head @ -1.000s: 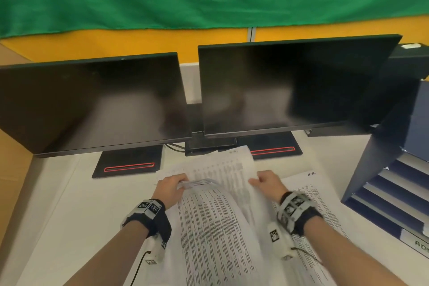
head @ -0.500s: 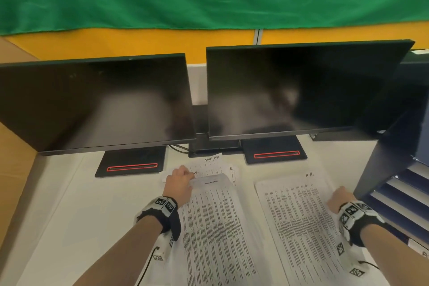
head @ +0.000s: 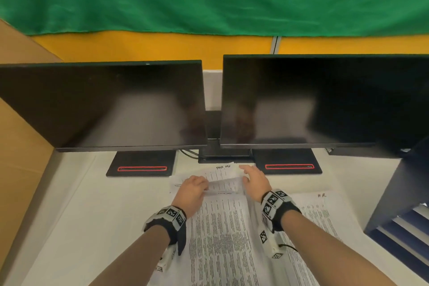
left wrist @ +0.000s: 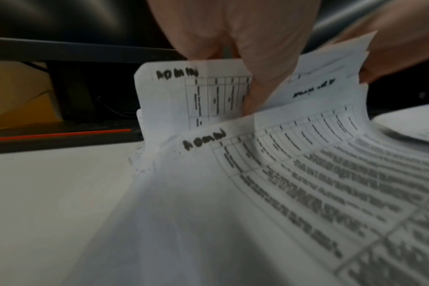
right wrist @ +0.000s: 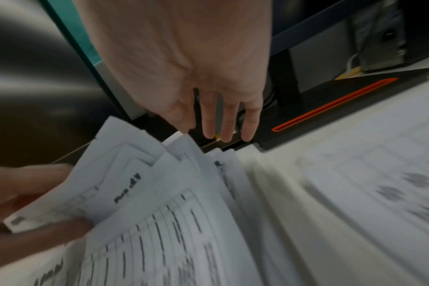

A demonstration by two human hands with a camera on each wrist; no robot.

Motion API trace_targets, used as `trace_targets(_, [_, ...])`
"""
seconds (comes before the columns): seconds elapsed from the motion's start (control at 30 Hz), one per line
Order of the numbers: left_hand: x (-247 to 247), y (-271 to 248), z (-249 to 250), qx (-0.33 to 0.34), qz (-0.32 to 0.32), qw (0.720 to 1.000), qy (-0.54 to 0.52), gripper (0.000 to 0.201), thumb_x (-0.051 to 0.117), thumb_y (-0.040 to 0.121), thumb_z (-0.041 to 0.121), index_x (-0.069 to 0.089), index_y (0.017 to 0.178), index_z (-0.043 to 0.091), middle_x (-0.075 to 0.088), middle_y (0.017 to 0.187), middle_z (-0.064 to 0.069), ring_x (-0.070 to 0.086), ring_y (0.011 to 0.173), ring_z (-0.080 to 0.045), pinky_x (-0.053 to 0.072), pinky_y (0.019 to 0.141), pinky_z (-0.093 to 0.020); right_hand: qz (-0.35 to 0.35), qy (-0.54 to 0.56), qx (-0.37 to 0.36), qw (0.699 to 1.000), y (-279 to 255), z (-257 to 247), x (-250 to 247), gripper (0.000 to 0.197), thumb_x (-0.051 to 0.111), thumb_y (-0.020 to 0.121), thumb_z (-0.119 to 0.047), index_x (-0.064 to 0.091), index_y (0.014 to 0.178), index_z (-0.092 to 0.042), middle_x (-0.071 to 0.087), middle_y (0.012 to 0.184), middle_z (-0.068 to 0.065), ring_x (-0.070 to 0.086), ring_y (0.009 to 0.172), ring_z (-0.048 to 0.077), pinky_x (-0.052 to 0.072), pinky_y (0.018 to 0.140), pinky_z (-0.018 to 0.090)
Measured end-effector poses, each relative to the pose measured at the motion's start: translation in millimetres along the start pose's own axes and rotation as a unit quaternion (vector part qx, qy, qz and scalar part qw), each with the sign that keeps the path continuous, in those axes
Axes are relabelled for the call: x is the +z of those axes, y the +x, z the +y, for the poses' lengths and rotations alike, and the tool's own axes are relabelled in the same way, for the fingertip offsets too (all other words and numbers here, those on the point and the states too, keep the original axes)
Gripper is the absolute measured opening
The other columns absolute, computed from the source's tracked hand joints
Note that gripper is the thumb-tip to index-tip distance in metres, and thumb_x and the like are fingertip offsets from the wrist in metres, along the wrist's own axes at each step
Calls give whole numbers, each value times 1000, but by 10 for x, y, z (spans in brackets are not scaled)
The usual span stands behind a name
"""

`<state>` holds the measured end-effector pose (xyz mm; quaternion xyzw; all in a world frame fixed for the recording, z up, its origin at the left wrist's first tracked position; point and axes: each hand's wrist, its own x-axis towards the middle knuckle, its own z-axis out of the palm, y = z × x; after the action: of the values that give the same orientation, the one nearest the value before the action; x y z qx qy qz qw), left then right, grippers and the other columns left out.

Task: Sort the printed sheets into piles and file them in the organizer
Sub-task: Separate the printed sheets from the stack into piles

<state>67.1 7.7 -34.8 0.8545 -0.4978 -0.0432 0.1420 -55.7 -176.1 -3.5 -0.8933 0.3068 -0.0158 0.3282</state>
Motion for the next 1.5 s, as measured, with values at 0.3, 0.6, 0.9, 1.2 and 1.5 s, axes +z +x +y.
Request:
trace_targets(0.3, [31, -134, -15, 41, 32, 998, 21, 26, 76, 71, 6, 72, 94, 17, 71, 98, 5, 63, 97, -19, 53, 88, -32, 20, 55, 99, 993, 236, -165, 50, 21, 41, 90, -2, 49, 100, -17, 57, 100, 9, 54, 87, 24, 45, 79, 33])
trace_targets(0.6, [-14, -176, 64, -61, -22, 996, -68, 34, 39, 89, -3, 34, 104, 27, 60, 113, -1, 39, 119, -22, 35, 100, -32, -53, 165, 134, 976, 65, 151, 185, 31, 52, 88, -5, 50, 112, -25, 67, 93, 12, 68, 79, 25, 58, 80, 42])
trace_targets(0.9, [-21, -276, -99, -3, -13, 1000, -10, 29, 48, 88, -2, 56, 105, 20, 57, 105, 3, 52, 99, -18, 35, 105, -37, -117, -75, 7, 990, 264, -31, 92, 44, 56, 91, -24, 43, 133, -31, 40, 128, 4, 55, 100, 17, 50, 88, 31])
trace_targets(1.2, [-1, -241, -67, -32, -10, 999, -15, 22, 47, 93, 10, 55, 110, 21, 51, 116, 1, 47, 105, -20, 44, 96, -35, -105, -109, -52, 987, 215, -16, 81, 17, 59, 88, -32, 52, 76, -22, 46, 97, 0, 45, 92, 16, 42, 87, 31])
trace_targets(1.5, [-71, -142, 34, -22, -33, 999, -32, 18, 39, 91, 11, 54, 96, 20, 61, 106, 5, 52, 107, -12, 19, 115, -38, -138, 49, -52, 988, 190, -126, -126, 38, 57, 86, -50, 68, 92, -14, 59, 100, -2, 55, 97, 16, 43, 89, 32])
